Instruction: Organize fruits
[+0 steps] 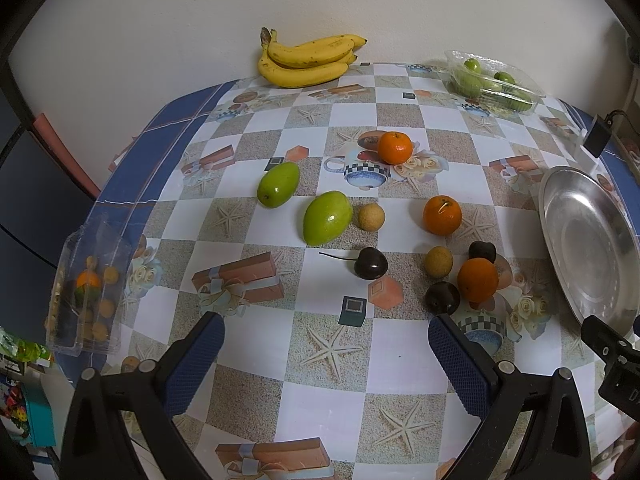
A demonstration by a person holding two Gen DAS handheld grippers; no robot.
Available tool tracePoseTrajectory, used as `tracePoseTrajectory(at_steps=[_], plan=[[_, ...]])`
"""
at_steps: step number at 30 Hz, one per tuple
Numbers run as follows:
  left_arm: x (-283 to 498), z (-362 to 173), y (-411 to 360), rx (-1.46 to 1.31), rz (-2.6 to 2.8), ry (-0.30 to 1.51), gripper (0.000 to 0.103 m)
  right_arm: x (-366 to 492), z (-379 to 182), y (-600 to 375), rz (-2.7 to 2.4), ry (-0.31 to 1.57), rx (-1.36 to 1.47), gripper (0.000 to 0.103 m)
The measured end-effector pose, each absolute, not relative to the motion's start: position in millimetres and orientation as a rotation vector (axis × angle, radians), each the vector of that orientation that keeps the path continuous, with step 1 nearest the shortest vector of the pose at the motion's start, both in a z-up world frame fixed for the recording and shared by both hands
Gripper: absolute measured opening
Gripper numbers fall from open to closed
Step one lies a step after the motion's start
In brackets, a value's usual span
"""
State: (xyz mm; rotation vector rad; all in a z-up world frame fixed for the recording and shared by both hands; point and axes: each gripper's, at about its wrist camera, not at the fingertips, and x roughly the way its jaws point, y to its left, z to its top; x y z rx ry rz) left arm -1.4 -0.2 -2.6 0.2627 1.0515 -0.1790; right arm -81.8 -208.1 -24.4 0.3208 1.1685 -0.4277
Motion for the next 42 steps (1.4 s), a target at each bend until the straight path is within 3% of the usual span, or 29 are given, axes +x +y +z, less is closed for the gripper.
tracePoseTrajectory(at_steps=[42], plan=[[-5.0, -0.7, -2.3, 0.282, -0.198, 1.024, 0.103, -81.8, -27.0, -207.0, -0.427, 1.176, 0.322, 0.103]])
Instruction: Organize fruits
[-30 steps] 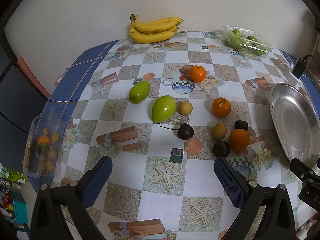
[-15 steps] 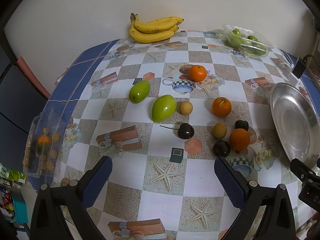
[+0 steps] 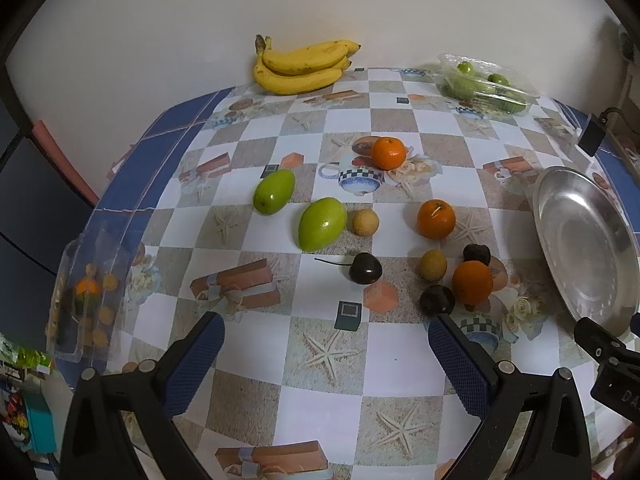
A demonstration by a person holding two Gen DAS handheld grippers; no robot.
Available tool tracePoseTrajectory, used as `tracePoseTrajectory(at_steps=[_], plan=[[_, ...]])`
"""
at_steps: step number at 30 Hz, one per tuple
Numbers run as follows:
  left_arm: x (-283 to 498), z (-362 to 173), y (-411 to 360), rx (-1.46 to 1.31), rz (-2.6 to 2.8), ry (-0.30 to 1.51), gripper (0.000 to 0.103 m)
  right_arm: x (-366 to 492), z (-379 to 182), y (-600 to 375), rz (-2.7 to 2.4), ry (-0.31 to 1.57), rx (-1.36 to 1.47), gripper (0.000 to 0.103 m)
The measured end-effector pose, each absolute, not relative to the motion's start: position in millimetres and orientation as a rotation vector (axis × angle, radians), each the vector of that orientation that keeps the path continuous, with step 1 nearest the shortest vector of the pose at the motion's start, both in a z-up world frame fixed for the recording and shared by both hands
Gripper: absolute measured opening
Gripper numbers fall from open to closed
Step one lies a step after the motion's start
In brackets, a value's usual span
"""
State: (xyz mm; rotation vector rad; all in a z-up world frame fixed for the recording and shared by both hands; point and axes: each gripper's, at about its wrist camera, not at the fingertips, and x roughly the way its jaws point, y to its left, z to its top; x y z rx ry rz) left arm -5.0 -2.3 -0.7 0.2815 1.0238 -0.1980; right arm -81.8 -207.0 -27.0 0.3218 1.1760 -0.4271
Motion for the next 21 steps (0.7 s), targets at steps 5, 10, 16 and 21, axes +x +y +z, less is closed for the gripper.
tracePoseTrajectory(at_steps=[5, 10, 16, 21], plan=[[-4.5, 4.8, -3.5, 0.27, -0.199, 0.997, 0.103, -81.7, -26.0, -206.5, -0.418, 1.171, 0.324, 0.103], [4.0, 13.2, -1.5, 0.224, -0.196, 0.988, 0.103, -75.2, -19.1, -201.0, -0.34, 1.154, 0.346, 0.103], [22.3, 31.9, -4.1, 0.199, -0.173, 0.93, 0.103, -55.2, -1.5, -192.7, -0.27, 1.109, 0.357, 0.103], [46.0, 35.6, -2.5, 0.154, -0.141, 0.976, 0.103, -35.6, 1.1, -183.6, -0.229, 1.112, 0.344, 0.103]])
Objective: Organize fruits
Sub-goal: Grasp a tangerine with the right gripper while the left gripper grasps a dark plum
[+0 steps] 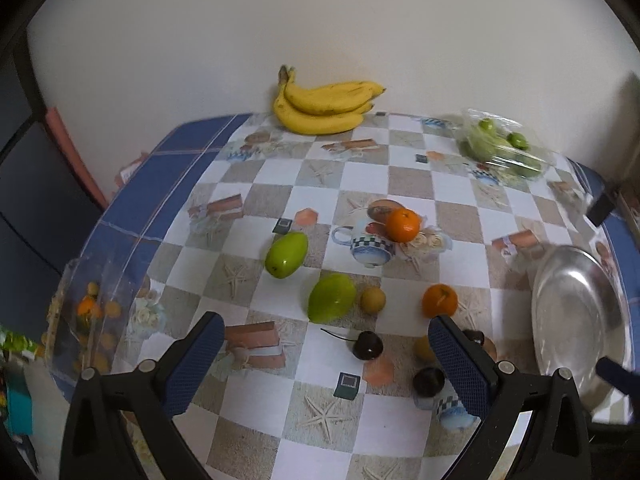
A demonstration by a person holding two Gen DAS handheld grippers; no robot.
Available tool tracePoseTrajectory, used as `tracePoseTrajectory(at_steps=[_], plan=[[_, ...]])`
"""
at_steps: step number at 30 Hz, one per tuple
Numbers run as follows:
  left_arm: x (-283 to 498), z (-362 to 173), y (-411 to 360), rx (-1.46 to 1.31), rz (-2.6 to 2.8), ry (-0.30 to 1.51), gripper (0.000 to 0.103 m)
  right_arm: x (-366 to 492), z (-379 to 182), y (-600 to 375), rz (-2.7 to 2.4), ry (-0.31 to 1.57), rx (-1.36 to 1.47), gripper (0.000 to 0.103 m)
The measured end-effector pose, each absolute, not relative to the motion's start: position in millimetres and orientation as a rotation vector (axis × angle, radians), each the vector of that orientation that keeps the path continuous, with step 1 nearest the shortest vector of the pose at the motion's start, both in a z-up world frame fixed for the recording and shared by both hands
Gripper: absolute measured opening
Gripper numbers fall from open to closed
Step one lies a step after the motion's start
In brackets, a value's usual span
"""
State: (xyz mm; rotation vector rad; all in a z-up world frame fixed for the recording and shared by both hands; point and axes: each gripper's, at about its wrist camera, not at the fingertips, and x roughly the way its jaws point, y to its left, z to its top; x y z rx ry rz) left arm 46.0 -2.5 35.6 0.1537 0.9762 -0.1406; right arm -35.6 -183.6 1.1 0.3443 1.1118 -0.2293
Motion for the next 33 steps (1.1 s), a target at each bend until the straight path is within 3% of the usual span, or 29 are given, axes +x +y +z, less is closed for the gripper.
tracePoseTrajectory(at_steps=[12, 28, 29, 33], plan=[[79.3, 21.4, -5.9, 0.104, -0.091, 1.069, 0.103, 4.8, -10.9, -160.3, -0.15, 1.187, 0.225, 0.103], [93.5, -6.0, -9.2, 0.056, -0.182, 1.152, 0.102, 18.4, -38.7, -164.7, -0.071, 1.194, 0.34, 0.102], [93.4, -8.1, -10.8, 0.055, -0.194, 1.16, 0.1, 18.5, -41.1, -164.5, -0.065, 1.203, 0.342, 0.1], [94.0, -16.4, -14.8, 0.042, -0.224, 1.196, 0.092, 19.9, -50.9, -165.2, -0.03, 1.23, 0.378, 0.074]])
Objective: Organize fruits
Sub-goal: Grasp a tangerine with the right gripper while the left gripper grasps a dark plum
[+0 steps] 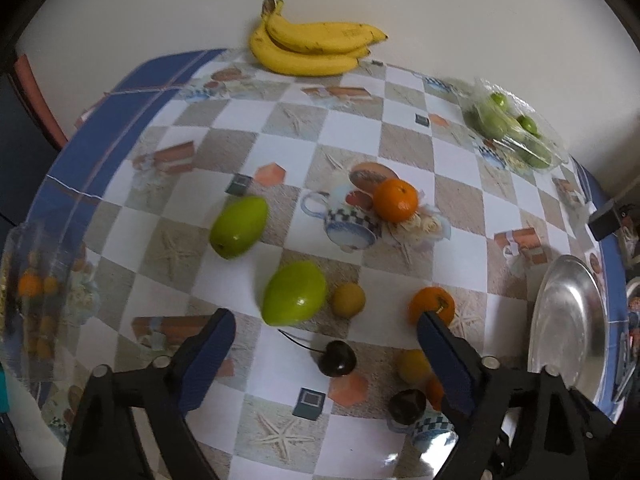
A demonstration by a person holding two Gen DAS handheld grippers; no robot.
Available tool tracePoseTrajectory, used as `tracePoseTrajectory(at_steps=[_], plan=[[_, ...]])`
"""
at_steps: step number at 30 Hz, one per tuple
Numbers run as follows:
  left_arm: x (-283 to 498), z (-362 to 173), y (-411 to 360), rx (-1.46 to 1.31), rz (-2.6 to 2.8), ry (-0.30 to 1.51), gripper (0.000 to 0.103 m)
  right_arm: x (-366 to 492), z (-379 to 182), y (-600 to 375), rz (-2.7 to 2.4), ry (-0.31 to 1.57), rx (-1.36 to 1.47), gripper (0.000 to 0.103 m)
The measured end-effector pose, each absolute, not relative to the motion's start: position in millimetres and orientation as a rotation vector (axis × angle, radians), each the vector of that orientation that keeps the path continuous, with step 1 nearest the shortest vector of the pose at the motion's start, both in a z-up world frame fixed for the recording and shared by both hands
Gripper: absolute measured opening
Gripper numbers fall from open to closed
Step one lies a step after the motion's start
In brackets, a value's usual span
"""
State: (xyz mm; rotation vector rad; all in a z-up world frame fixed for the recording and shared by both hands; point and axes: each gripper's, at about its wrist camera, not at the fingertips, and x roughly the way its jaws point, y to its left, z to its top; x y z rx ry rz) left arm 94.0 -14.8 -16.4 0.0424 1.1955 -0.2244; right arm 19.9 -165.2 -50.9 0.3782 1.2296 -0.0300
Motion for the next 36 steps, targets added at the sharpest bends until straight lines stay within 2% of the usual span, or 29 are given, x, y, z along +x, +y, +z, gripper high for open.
tracePoseTrajectory(at_steps=[2, 6, 9, 12, 14, 20, 22, 30, 36], plan=[[94.4, -19.6, -15.8, 0.043, -0.233, 1.204, 0.092, 20.7, -55.8, -164.6, -0.025, 1.244, 0.384, 0.071], [95.7, -30.2, -18.9, 0.046, -0.249, 1.242, 0.083, 21.7, -60.9, -163.4, -0.006, 1.255, 0.405, 0.052], [96.0, -39.4, -20.1, 0.051, -0.255, 1.273, 0.075, 21.9, -64.1, -161.2, -0.001, 1.264, 0.407, 0.051], [96.2, -46.2, -20.2, 0.046, -0.256, 1.29, 0.071, 22.1, -66.3, -159.7, 0.005, 1.271, 0.416, 0.042], [97.0, -50.2, -20.1, 0.041, -0.255, 1.3, 0.068, 22.3, -67.7, -158.6, 0.003, 1.277, 0.412, 0.042], [98.1, -63.8, -21.1, 0.037, -0.248, 1.345, 0.052, 22.0, -68.3, -158.5, 0.017, 1.276, 0.426, 0.034], [97.8, -66.0, -21.7, 0.039, -0.248, 1.356, 0.05, 22.8, -68.7, -157.3, 0.017, 1.276, 0.422, 0.034], [97.1, -71.1, -26.2, 0.043, -0.25, 1.376, 0.031, 21.6, -68.4, -157.9, 0.019, 1.276, 0.431, 0.033], [96.8, -70.2, -26.4, 0.034, -0.251, 1.377, 0.028, 20.3, -68.4, -159.6, 0.02, 1.277, 0.444, 0.033]])
